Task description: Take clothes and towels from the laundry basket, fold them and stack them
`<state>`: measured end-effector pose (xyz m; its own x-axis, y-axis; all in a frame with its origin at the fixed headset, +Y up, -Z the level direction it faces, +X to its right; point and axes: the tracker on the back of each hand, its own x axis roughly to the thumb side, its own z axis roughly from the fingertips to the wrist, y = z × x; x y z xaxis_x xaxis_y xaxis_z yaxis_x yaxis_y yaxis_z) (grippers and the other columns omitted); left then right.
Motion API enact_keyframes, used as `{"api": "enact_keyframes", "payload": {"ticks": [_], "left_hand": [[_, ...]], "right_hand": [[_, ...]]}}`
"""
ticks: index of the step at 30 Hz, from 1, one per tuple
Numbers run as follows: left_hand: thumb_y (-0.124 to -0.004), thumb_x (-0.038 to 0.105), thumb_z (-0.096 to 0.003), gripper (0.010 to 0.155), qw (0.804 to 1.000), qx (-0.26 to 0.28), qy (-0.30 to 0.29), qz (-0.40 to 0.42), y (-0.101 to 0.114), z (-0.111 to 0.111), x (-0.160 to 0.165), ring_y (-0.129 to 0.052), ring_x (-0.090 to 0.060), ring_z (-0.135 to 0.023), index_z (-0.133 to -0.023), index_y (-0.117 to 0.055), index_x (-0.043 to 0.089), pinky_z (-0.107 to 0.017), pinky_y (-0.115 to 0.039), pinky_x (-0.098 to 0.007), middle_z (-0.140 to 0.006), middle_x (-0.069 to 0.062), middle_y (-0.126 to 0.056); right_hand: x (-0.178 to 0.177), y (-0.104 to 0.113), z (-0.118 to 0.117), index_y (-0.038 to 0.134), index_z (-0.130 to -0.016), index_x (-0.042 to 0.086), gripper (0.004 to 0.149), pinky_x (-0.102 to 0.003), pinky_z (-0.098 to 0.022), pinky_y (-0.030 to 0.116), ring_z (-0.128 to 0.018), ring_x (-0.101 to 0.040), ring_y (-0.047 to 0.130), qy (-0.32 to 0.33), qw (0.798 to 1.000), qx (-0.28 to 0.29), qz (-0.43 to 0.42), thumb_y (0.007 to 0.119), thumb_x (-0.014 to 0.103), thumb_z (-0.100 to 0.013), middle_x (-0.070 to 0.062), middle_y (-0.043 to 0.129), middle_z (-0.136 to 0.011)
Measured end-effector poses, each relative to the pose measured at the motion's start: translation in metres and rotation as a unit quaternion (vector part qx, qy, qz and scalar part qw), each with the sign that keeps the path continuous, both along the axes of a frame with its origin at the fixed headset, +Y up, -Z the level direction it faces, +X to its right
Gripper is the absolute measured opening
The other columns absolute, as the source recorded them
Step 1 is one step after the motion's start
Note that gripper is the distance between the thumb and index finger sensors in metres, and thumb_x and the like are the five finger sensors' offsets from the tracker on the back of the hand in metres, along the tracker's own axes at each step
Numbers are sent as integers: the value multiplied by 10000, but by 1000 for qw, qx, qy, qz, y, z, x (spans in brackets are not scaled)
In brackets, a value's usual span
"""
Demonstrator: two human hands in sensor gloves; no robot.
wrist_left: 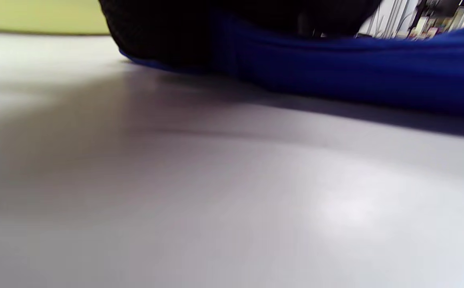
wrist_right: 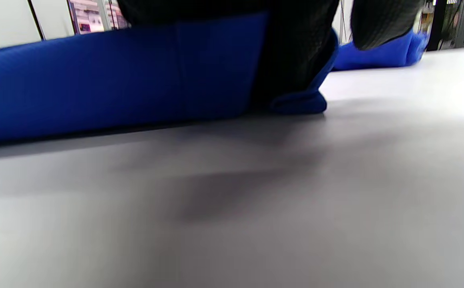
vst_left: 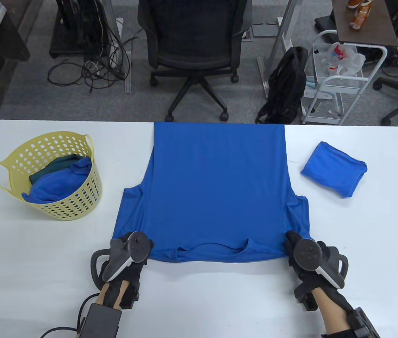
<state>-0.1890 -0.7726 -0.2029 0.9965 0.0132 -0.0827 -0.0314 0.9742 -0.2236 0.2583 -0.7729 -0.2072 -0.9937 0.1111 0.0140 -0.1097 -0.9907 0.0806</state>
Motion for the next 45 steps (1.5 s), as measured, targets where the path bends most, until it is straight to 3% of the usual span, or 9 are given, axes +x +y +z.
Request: {"api": "enact_keyframes", "payload": {"ticks": [3,5,7,9,12,15,17,26,45], "left_hand": [[-825,562,-489,527,998,-41,-14,-44,-1,0,3,-788,-368,-993,-931,-780,278,-726,-727,-536,-1107,-95,-741],[-817,591,-466,647,996,-65,-21,-62,-3,0,4,-639,-489,-1032,-1027,-681,298,-738,-621,-634,-1197,-210,-592],[-794,608,-451,1008,992,-70,-66,-79,-4,-1,4,-298,-634,-1077,-1245,-319,209,-719,-435,-769,-1279,-358,-193],[-777,573,-474,1065,987,-64,-135,-55,-7,-2,4,-86,-653,-1044,-1222,-109,213,-720,-340,-769,-1205,-323,57],[-774,533,-501,1035,974,-137,-179,1,-13,-6,0,-113,-613,-1055,-1189,-63,230,-740,-353,-738,-1193,-275,44],[-767,610,-461,1160,962,-228,-149,9,-19,-7,-5,-183,-697,-1034,-1178,0,117,-740,-347,-747,-1171,-424,-32],[-785,631,-438,1214,965,-221,-136,-28,-14,-4,-4,-279,-729,-1036,-1170,-23,34,-747,-428,-750,-1161,-472,-93],[-810,692,-353,1302,953,-227,-143,-137,-8,19,16,-633,-747,-983,-1174,-183,-100,-658,-758,-699,-1125,-585,-394],[-830,685,-344,1251,953,-216,-138,-162,-2,22,19,-750,-681,-982,-1208,-314,-59,-642,-789,-686,-1156,-537,-497]], "right_hand": [[-7,-2,2,671,-1077,99,682,-750,-665,490,-909,-405,795,9,997,-21,67,848,414,-498,-67,858,-902],[-12,-2,4,544,-1150,66,793,-770,-664,443,-953,-467,694,11,991,-33,128,805,437,-500,-183,723,-1035],[-17,0,2,426,-1200,66,901,-810,-634,362,-981,-582,482,29,987,-33,156,816,448,-483,-327,457,-1169],[-18,1,-1,252,-1217,96,968,-811,-640,311,-985,-643,226,55,983,-66,160,794,448,-496,-358,115,-1201],[-10,-1,-6,151,-1194,127,998,-773,-659,202,-928,-621,-21,120,981,-120,93,824,388,-505,-242,-93,-1129],[1,-8,-11,81,-1164,174,1048,-753,-691,242,-976,-566,29,122,962,-243,37,847,404,-488,-184,-27,-1156],[10,-17,-10,80,-1146,105,1124,-776,-679,330,-961,-616,108,100,953,-284,21,857,475,-423,-259,21,-1142],[1,-12,6,97,-1122,-36,1211,-858,-621,465,-951,-702,221,122,949,-279,86,876,513,-374,-368,78,-1116],[0,-7,11,140,-1147,8,1164,-830,-647,501,-989,-667,246,125,953,-263,85,864,528,-398,-333,128,-1157]]}}
